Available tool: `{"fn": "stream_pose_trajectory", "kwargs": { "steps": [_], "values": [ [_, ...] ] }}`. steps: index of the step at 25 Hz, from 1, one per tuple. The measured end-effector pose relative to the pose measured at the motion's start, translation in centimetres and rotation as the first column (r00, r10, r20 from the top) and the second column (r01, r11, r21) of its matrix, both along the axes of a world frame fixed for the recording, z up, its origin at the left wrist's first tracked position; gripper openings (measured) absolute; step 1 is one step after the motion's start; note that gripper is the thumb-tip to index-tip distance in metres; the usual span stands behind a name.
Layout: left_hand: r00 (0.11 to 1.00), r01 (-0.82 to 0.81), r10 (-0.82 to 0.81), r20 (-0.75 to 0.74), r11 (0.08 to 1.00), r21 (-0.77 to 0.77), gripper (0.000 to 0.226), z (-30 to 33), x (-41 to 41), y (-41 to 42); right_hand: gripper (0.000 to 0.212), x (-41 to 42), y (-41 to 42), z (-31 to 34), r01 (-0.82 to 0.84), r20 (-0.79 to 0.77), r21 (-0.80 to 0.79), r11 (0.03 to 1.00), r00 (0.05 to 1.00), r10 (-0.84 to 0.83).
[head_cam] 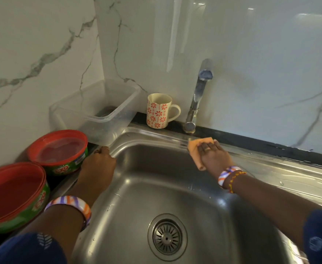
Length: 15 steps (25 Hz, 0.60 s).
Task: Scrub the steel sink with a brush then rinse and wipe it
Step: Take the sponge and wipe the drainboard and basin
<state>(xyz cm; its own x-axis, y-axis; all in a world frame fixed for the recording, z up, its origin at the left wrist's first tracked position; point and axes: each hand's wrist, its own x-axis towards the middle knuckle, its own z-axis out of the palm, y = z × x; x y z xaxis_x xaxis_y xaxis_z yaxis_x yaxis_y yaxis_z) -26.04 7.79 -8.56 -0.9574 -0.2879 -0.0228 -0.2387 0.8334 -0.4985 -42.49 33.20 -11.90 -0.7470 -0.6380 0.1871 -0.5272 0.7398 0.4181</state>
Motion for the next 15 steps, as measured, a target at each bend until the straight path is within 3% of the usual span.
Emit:
{"fn": "stream_pose_trajectory", "kwargs": {
  "steps": [4, 7, 9, 11, 15],
  "values": [
    [1.0, -0.001, 0.001, -0.027, 1.0, 0.004, 0.036, 0.2, 0.3, 0.3, 0.026, 2.4, 4.6, 2.1, 0.163, 0.052, 0.015, 0.986, 0.985, -0.164],
    [0.999, -0.015, 0.016, -0.037, 1.0, 0.02, 0.037, -0.3, 0.3, 0.1, 0.027, 3.5, 6.3, 5.1, 0.351, 0.268, -0.176, 0.92, 0.916, -0.298],
    [0.999, -0.006, 0.008, -0.035, 0.999, 0.04, 0.038, -1.0, 0.2, -0.2, 0.027, 3.9, 6.9, 5.6, 0.431, 0.209, -0.207, 0.879, 0.897, -0.39],
    [1.0, -0.011, 0.012, -0.021, 0.998, 0.061, 0.04, -1.4, 0.2, -0.3, 0.03, 4.9, 6.9, 4.3, 0.458, 0.22, -0.226, 0.86, 0.884, -0.413],
    [0.998, -0.06, 0.059, 0.013, 0.982, 0.179, 0.046, -0.7, 0.3, -0.1, 0.034, 6.1, 6.8, 3.4, 0.466, 0.432, -0.336, 0.818, 0.848, -0.306]
  ]
}}
